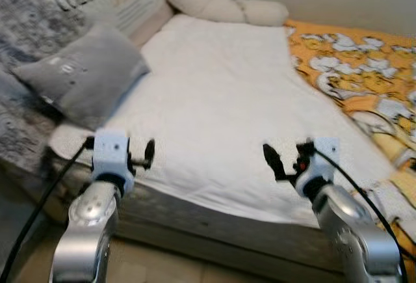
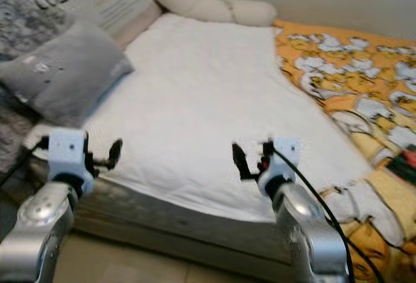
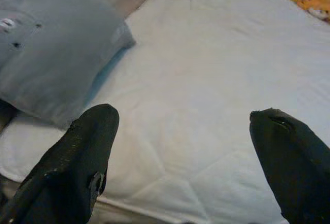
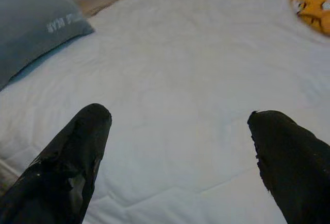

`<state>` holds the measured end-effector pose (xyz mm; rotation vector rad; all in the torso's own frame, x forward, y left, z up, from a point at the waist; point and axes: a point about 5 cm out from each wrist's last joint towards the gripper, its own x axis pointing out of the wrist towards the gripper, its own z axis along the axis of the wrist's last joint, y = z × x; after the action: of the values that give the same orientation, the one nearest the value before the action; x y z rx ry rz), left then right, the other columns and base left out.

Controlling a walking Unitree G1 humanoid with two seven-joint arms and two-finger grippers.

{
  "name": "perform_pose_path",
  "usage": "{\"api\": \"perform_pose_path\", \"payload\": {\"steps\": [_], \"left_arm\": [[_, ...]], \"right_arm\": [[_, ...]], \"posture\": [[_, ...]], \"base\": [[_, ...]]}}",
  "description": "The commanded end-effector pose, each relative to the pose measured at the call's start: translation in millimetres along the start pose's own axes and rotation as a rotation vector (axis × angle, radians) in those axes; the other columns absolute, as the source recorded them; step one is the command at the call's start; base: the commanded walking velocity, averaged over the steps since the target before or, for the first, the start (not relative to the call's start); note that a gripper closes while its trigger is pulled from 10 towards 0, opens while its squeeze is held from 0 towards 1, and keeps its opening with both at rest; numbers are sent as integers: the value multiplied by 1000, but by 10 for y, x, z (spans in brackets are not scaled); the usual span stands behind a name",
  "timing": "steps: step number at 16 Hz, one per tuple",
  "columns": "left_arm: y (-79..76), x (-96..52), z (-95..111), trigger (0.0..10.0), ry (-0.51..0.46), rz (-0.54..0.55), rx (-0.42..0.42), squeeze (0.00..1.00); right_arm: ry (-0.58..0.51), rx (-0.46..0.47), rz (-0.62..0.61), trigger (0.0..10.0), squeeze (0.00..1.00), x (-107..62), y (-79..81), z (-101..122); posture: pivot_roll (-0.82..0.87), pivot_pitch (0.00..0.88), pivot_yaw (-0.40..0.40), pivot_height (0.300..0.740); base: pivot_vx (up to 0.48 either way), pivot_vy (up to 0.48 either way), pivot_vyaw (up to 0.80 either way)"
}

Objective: Clean up the room

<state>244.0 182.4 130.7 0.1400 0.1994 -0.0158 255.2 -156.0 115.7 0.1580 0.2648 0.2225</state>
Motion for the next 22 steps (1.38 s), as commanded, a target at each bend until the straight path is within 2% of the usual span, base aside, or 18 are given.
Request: {"api": "perform_pose_path", "payload": {"steps": [1,3,5,7,11,12,13,15,16,18,22], "left_arm": [[4,16,-23,10000,14,2,0,1000],[8,23,-3,10000,6,8,-2,1000],[34,2,-13,10000,6,37,-36,1000],[56,-35,-5,10000,8,44,-36,1000],[126,-68,-4,10000,5,56,-28,1000],[107,-55,13,10000,-7,55,-54,1000],[104,-25,48,10000,-26,73,-49,1000],[96,10,98,10000,-50,77,-55,1000],[91,22,107,10000,-56,68,-46,914],[78,35,113,10000,-64,45,-28,882],[71,108,124,10000,-63,29,-22,890]], "right_arm": [[-13,-18,-8,10000,1000,5,-38,36],[-15,-21,-12,10000,1000,10,-64,42],[-15,-11,-49,10000,1000,-13,-116,3],[-27,24,-51,10000,1000,-41,-114,10],[3,9,-52,10000,1000,-88,-94,-81],[17,1,-43,10000,1000,-80,-74,-95],[35,-6,-39,10000,0,-59,-56,-107],[43,-18,-33,10000,0,-24,-35,-103],[41,-20,-33,10000,0,-9,-28,-96],[33,-24,-31,10000,0,18,-11,-77],[38,-39,-27,10000,0,113,-11,-39]], "posture": [[-61,0,-34,740],[-60,0,-26,740],[-61,0,-17,740],[-52,0,-17,740],[-45,0,-38,740],[-46,0,-40,740],[-45,0,-42,740],[-45,0,-42,740],[-46,0,-41,740],[-48,0,-41,740],[-50,0,-33,740]], "base": [[0,-480,-719],[0,-480,-756],[0,-480,0],[0,-480,0],[0,-480,0],[0,0,0],[0,0,0],[0,0,0],[0,0,0],[0,0,0],[374,0,-344]]}}
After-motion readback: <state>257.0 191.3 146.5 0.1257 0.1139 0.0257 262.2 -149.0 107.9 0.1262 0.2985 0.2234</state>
